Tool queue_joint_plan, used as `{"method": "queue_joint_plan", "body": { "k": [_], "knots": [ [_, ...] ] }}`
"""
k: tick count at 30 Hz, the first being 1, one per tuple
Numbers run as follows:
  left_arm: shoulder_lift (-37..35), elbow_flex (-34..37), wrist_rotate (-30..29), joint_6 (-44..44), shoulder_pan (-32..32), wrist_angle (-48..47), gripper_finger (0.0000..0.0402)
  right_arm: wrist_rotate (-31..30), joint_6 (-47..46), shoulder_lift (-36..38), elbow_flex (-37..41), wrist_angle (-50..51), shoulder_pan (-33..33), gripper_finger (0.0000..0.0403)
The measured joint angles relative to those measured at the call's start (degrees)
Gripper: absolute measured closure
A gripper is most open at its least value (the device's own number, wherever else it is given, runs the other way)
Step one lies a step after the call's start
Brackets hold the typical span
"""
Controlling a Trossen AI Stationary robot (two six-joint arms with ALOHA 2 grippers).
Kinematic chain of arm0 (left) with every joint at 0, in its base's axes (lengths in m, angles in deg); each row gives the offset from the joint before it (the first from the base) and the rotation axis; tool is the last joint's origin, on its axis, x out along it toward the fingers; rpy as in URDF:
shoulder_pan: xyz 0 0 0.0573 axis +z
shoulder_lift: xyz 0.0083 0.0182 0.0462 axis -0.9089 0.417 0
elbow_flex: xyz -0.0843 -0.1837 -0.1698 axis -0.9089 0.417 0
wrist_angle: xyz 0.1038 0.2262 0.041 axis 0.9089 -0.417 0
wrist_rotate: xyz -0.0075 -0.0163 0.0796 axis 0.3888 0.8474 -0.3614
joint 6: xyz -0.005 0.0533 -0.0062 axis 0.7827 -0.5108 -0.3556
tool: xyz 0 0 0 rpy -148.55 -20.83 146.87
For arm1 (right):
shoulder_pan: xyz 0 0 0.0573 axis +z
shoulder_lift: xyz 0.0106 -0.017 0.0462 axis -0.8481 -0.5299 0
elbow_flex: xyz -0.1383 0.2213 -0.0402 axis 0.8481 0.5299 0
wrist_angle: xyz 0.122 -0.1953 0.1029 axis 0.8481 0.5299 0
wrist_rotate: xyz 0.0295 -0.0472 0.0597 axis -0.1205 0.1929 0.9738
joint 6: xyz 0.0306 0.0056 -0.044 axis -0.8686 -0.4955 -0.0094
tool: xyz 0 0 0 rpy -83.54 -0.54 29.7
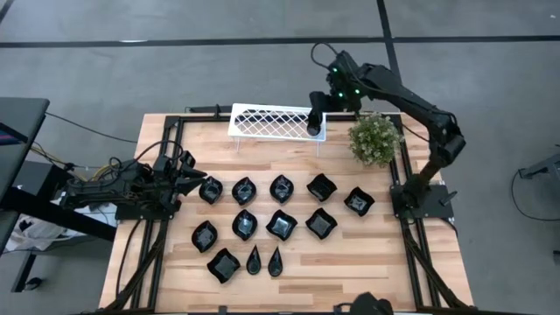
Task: Pick & Place Mini shaped plates
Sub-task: Stack the black drop shaped plate on top of the black drop shaped plate on the shelf
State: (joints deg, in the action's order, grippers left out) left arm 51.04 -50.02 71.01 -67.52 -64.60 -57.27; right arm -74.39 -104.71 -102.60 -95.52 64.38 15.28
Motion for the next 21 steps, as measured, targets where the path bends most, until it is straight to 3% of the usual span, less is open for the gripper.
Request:
{"method": "queue_joint_plan", "body": {
  "k": [9, 21],
  "knots": [
    [0.0, 0.0, 0.0, 0.0, 0.0, 0.0, 0.032, 0.3, 0.4, -5.6, -3.0, 5.8, 0.5, 0.0403],
    [0.0, 0.0, 0.0, 0.0, 0.0, 0.0, 0.032, -4.0, -1.8, -6.1, -3.0, 5.9, 1.5, 0.0403]
  ]
}}
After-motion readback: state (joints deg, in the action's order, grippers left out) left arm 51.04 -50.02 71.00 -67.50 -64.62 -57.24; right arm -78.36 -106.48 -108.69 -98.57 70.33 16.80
